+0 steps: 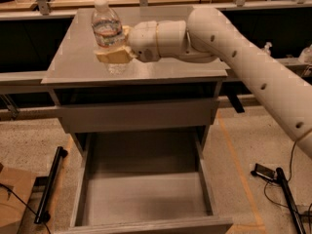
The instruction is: Place water bottle into middle drawer
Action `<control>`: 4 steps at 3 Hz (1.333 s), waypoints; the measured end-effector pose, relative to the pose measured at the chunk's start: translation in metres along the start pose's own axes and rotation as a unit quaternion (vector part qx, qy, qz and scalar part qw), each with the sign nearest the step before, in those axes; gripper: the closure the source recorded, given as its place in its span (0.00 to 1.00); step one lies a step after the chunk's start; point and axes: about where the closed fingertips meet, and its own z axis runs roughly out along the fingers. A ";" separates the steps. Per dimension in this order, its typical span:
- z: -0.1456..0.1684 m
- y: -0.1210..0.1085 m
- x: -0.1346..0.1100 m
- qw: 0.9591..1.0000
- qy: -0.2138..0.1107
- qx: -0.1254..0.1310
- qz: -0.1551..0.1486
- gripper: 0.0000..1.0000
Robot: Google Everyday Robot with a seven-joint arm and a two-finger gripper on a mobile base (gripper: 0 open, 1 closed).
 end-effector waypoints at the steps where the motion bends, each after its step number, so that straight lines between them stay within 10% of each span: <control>1: -0.036 0.075 -0.006 0.999 -0.005 -0.030 0.037 1.00; 4: -0.060 0.108 0.058 0.995 0.008 -0.036 0.088 1.00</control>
Offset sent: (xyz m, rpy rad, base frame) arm -0.0646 -0.0190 -0.0022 0.0108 0.0632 0.0423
